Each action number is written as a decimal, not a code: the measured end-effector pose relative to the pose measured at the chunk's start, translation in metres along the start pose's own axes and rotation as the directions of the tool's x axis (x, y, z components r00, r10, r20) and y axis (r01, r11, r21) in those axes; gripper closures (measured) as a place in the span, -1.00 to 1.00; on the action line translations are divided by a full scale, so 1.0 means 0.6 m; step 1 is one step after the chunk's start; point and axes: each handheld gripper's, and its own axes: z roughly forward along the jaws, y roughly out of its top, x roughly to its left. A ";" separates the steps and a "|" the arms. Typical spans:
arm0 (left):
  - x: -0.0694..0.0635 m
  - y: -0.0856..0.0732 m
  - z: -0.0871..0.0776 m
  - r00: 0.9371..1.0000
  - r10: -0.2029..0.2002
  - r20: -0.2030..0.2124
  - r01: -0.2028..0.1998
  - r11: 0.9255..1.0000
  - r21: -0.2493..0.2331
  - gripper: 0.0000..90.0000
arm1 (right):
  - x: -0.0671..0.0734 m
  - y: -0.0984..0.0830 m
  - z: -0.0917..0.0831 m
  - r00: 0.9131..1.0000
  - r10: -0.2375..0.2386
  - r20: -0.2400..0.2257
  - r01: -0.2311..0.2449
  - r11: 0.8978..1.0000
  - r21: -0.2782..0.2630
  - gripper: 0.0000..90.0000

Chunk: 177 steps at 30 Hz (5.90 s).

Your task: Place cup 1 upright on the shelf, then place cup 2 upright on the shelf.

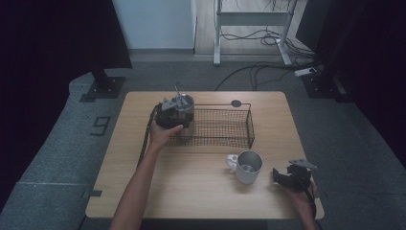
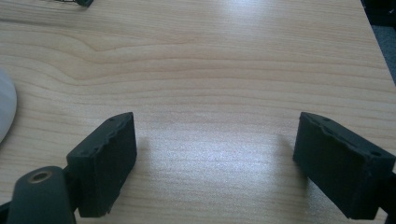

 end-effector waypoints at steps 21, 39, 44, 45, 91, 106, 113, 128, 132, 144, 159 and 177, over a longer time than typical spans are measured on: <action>-0.008 -0.020 0.017 1.000 0.003 -0.014 -0.002 0.999 0.034 -0.91 | 0.000 0.000 0.000 1.000 0.000 0.000 0.000 1.000 0.000 -0.71; -0.010 -0.033 0.003 1.000 -0.012 -0.015 0.013 0.999 0.040 -0.92 | 0.000 0.000 0.000 1.000 0.000 0.002 0.000 1.000 0.000 -0.71; -0.012 -0.032 0.003 1.000 -0.025 -0.011 0.026 0.999 0.041 -0.95 | 0.000 0.000 0.000 1.000 0.000 0.002 0.000 1.000 0.000 -0.71; -0.012 -0.032 0.003 1.000 -0.025 -0.011 0.026 0.999 0.041 -0.96 | 0.000 0.000 0.000 1.000 0.000 0.002 0.000 1.000 0.000 -0.71; -0.050 -0.130 -0.177 0.994 -0.050 0.099 0.050 0.999 0.009 -1.00 | 0.000 0.001 0.001 1.000 0.010 0.011 -0.010 1.000 0.002 -0.71; -0.064 -0.208 -0.197 0.989 -0.086 0.124 0.074 0.993 0.093 -0.95 | 0.000 0.001 0.001 1.000 0.010 0.011 -0.010 1.000 0.001 -0.71; -0.072 -0.216 -0.189 0.990 -0.069 0.121 0.054 0.991 0.124 -0.92 | 0.000 0.001 0.001 1.000 0.010 0.011 -0.010 1.000 0.001 -0.71; -0.070 -0.224 -0.199 0.988 -0.095 0.119 0.083 0.991 0.106 -0.87 | -0.007 -0.004 -0.013 0.999 0.027 0.017 -0.027 0.998 -0.049 -0.69; -0.073 -0.226 -0.200 0.991 -0.096 0.090 0.088 0.992 0.095 -0.80 | -0.007 -0.002 -0.030 0.998 0.043 -0.038 -0.047 0.993 -0.108 -0.68; -0.078 -0.233 -0.192 0.991 -0.100 0.089 0.089 0.988 0.123 -0.80 | 0.011 0.009 -0.072 0.983 0.003 -0.182 -0.042 0.976 -0.211 -0.68; -0.087 -0.240 -0.183 0.989 -0.098 0.108 0.082 0.987 0.138 -0.79 | 0.047 0.022 -0.105 0.949 -0.051 -0.311 -0.035 0.964 -0.265 -0.71; -0.093 -0.243 -0.178 0.990 -0.083 0.112 0.065 0.986 0.154 -0.79 | 0.091 0.035 -0.118 0.914 -0.079 -0.398 -0.030 0.965 -0.262 -0.73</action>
